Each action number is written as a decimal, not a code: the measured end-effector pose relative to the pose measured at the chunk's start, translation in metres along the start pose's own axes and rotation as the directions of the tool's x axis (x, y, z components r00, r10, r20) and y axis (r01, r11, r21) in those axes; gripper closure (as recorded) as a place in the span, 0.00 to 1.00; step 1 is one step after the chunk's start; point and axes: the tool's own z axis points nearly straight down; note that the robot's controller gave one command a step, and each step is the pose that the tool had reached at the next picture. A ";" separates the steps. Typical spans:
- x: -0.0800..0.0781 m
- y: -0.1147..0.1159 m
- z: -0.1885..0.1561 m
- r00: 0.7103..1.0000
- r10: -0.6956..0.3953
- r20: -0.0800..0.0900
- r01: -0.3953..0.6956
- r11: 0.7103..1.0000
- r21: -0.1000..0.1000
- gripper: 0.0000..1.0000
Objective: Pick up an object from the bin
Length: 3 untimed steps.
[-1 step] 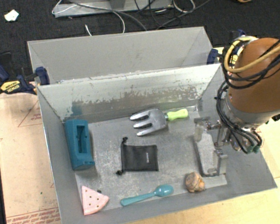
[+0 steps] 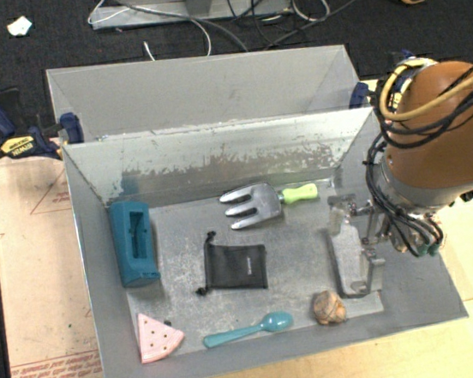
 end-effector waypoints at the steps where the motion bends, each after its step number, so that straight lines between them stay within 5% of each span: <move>1: -0.001 0.036 0.077 0.999 -0.041 -0.003 0.041 0.999 -0.002 0.00; 2: -0.066 0.076 0.097 0.999 -0.050 0.014 0.050 0.999 0.001 0.00; 3: -0.065 0.085 0.085 0.999 -0.050 0.006 0.050 0.999 0.000 0.00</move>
Offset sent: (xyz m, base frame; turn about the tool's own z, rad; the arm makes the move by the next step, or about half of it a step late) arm 0.0811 0.0889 -0.1074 -0.0553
